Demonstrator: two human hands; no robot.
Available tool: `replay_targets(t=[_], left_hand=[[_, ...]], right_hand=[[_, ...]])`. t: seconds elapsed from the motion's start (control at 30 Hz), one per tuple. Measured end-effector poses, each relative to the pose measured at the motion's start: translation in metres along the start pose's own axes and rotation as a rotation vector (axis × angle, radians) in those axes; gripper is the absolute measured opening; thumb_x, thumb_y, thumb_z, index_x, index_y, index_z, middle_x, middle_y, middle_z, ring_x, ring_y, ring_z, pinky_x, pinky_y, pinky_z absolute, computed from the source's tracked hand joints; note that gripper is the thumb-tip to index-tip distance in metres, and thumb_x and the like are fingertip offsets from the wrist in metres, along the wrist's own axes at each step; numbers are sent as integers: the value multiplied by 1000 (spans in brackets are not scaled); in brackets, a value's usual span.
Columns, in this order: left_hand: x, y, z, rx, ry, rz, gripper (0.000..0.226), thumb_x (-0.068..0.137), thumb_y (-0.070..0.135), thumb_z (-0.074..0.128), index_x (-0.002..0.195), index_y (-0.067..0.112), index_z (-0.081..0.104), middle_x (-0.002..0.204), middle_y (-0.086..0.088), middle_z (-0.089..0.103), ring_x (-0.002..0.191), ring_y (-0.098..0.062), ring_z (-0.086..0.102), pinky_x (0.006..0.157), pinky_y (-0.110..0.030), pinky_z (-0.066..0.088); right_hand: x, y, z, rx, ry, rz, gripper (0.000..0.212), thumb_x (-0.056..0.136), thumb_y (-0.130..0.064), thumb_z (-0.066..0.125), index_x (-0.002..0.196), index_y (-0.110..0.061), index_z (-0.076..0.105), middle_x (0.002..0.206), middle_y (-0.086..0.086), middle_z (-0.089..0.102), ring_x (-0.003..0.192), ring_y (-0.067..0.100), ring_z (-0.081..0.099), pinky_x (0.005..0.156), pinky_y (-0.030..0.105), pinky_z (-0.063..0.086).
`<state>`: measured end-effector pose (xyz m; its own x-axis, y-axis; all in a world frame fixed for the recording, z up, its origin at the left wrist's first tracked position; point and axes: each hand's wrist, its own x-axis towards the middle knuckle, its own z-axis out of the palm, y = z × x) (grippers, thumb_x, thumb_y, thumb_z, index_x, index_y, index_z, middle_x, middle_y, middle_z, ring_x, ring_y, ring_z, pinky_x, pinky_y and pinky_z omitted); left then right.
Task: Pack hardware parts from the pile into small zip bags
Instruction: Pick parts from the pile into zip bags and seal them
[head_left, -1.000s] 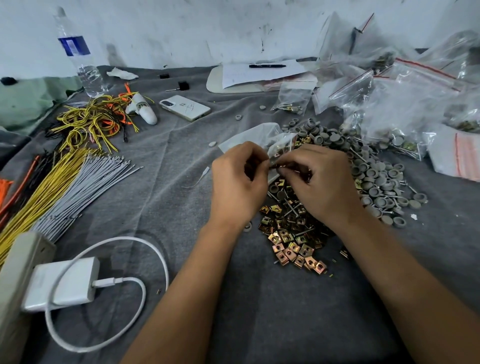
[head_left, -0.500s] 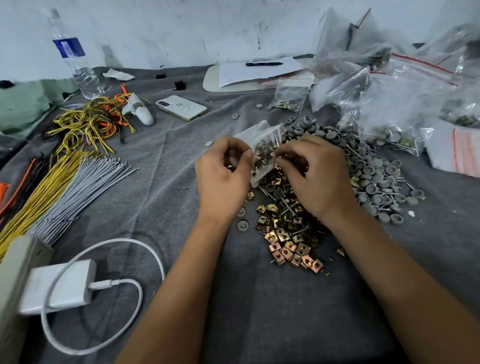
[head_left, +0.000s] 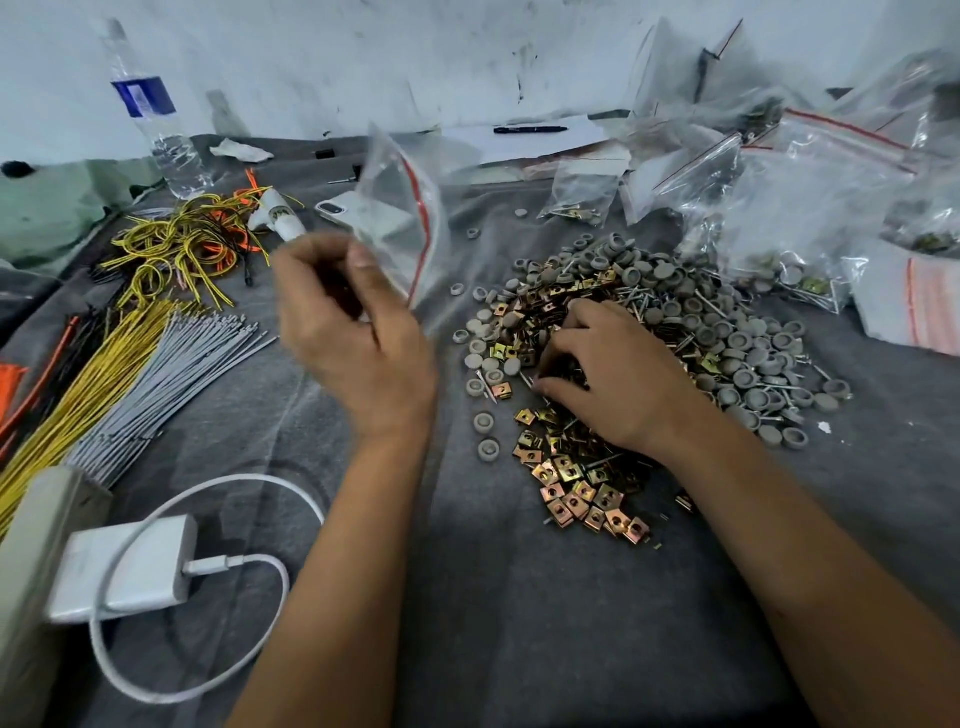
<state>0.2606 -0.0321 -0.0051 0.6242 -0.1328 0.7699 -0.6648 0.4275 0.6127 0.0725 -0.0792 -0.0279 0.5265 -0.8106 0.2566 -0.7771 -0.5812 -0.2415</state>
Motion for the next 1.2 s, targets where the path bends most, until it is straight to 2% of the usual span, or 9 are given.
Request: replay_targets(t=[0.1, 0.27, 0.37, 0.5, 0.67, 0.8, 1.0, 1.1, 1.2], left_hand=[[4, 2, -5, 105, 4, 153, 10, 101, 3, 56, 97, -5, 61, 90, -3, 56, 78, -19, 53, 68, -33, 42], [-7, 0, 3, 236, -561, 133, 5, 98, 0, 56, 95, 0, 61, 87, -10, 61, 79, -22, 52, 71, -31, 38], [-19, -6, 9, 243, -797, 32, 5, 97, 2, 60, 93, 5, 62, 81, -3, 63, 75, -21, 57, 68, -40, 45], [-30, -8, 15, 78, -831, -136, 7, 94, 5, 65, 89, 10, 64, 77, 6, 65, 72, -11, 62, 66, -34, 51], [-40, -7, 19, -77, -825, -327, 10, 90, 15, 62, 85, 23, 63, 72, 12, 64, 65, -8, 61, 61, -28, 48], [-46, 4, 19, -110, -771, -177, 9, 91, 11, 65, 86, 19, 64, 74, 11, 65, 67, -8, 64, 59, -27, 51], [-59, 12, 21, -90, -756, 36, 7, 89, 1, 70, 89, 7, 66, 78, 5, 65, 68, -9, 60, 61, -30, 51], [-61, 10, 21, -74, -754, 36, 8, 88, 0, 70, 89, 7, 66, 77, 4, 65, 69, -9, 59, 61, -32, 51], [-61, 7, 21, -70, -761, 8, 7, 89, 2, 69, 90, 8, 66, 77, 4, 65, 69, -10, 60, 61, -35, 52]], right_hand=[[-2, 0, 1, 58, 15, -12, 31, 91, -43, 72, 113, -21, 69, 111, -6, 50, 112, 13, 46, 98, 37, 48], [-4, -2, 0, 254, 145, 14, 23, 90, -20, 78, 108, -19, 65, 105, -4, 64, 98, 12, 58, 92, 34, 53], [-3, 0, -1, 395, 306, 30, 23, 83, -13, 84, 100, -17, 69, 91, -9, 66, 82, 1, 61, 78, 11, 49], [-4, -1, -5, 550, 498, -22, 20, 83, -13, 84, 101, -14, 75, 90, -9, 71, 85, -1, 67, 76, 9, 51], [-4, -4, -2, 596, 383, -131, 13, 92, -6, 72, 106, -8, 72, 98, -5, 75, 97, 1, 71, 90, 23, 57], [-4, -2, -1, 535, 272, -98, 20, 92, -3, 71, 110, -12, 74, 97, -5, 76, 91, 3, 72, 83, 16, 54], [-4, -1, -1, 552, 311, 42, 26, 87, -1, 75, 91, -23, 63, 78, -12, 68, 73, -7, 66, 65, 7, 45], [-5, 1, -3, 543, 319, 41, 18, 87, 1, 73, 84, -16, 69, 75, -10, 69, 70, 0, 67, 62, 14, 50], [-5, 2, -3, 523, 276, 6, 14, 91, 1, 68, 94, -11, 76, 81, -2, 74, 76, 9, 70, 70, 32, 57]])
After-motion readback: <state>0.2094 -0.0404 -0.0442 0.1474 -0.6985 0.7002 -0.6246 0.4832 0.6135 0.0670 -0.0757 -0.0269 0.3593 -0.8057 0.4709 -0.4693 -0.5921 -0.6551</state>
